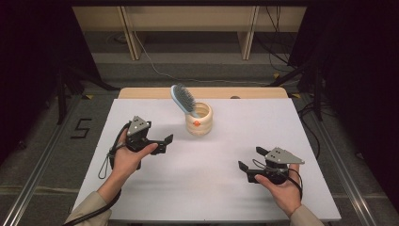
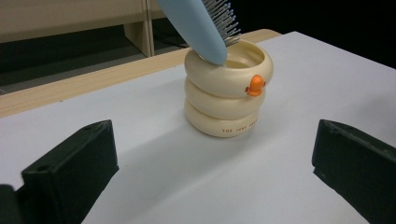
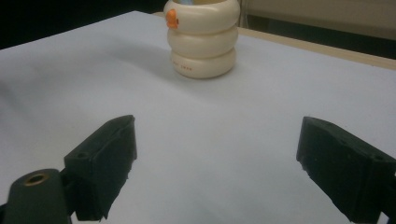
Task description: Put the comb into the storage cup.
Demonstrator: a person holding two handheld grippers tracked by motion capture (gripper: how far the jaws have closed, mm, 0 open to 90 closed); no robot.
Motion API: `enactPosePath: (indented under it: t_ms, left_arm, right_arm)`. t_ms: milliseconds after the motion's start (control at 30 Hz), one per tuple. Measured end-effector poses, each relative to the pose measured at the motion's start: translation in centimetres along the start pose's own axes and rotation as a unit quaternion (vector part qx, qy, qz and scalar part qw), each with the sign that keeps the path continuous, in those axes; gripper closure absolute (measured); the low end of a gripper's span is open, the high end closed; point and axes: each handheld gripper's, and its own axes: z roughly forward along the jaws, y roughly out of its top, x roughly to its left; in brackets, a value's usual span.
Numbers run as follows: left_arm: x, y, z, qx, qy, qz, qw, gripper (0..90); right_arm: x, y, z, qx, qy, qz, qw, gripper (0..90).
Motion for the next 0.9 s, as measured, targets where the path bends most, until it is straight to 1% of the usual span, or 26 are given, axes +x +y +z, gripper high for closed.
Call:
enactPosePath:
  t_ms: [200,433,667,900]
  left_arm:
    - [0.2,-0.4,-0.4,-0.003,0.001,0.004,1.0000,0.0]
    - [0.2,-0.9,-0.8,-0.002,0.000,0.016,0.9999,0.0]
    - [0.2,-1.2,-1.2,-0.004,-0.004,0.017,0.9998,0.0]
    - [0.3,-1.9,-1.6,-0.008,-0.014,0.021,0.9997,0.0]
  right_arm:
    - [0.0,0.0,-0.1,-0.001,0.000,-0.001,1.0000,13.0]
    - [-0.1,0.0,-0.1,-0.002,0.001,-0.002,1.0000,13.0]
    - [-0.1,0.1,-0.2,-0.002,0.000,-0.002,1.0000,13.0]
    - [-0.4,0.1,-0.4,-0.003,-0.004,-0.007,1.0000,13.5]
